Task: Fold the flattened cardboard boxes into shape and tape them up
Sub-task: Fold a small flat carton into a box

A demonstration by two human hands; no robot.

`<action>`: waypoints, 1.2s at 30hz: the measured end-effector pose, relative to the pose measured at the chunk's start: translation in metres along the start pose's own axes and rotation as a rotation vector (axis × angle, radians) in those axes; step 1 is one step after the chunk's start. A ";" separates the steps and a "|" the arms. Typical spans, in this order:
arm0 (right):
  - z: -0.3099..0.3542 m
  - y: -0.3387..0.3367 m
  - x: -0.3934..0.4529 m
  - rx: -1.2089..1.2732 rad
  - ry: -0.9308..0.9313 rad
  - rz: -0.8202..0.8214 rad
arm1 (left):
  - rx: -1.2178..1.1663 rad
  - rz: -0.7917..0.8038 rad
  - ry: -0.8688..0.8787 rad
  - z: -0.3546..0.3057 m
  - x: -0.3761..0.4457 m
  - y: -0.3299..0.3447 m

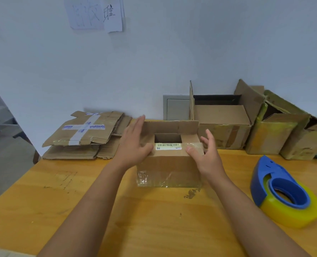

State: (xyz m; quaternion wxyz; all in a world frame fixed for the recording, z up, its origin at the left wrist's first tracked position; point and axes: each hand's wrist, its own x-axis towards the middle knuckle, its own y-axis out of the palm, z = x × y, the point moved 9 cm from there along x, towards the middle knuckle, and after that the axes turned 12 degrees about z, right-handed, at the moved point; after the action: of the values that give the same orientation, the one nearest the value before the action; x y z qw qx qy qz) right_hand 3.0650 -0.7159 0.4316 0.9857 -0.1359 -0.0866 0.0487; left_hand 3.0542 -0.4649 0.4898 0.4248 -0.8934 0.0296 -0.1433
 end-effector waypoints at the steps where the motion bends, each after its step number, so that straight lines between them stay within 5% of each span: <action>1: 0.005 -0.001 0.000 -0.057 -0.023 0.005 | 0.011 0.002 -0.001 0.000 0.001 0.001; 6: 0.041 0.005 0.012 -0.463 -0.179 0.160 | 0.016 -0.070 0.049 0.003 -0.007 0.005; 16: 0.027 0.022 0.014 -0.811 -0.008 0.499 | -0.020 0.102 -0.044 0.017 -0.024 0.022; 36: 0.027 0.022 0.006 -0.904 -0.028 0.498 | 0.029 0.123 -0.047 0.014 -0.032 0.028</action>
State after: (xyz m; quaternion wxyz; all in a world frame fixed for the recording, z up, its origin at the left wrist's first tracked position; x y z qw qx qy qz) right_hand 3.0640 -0.6875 0.4521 0.7858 -0.5642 -0.0771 0.2413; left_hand 3.0292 -0.4667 0.4529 0.4463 -0.8867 0.0723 -0.0966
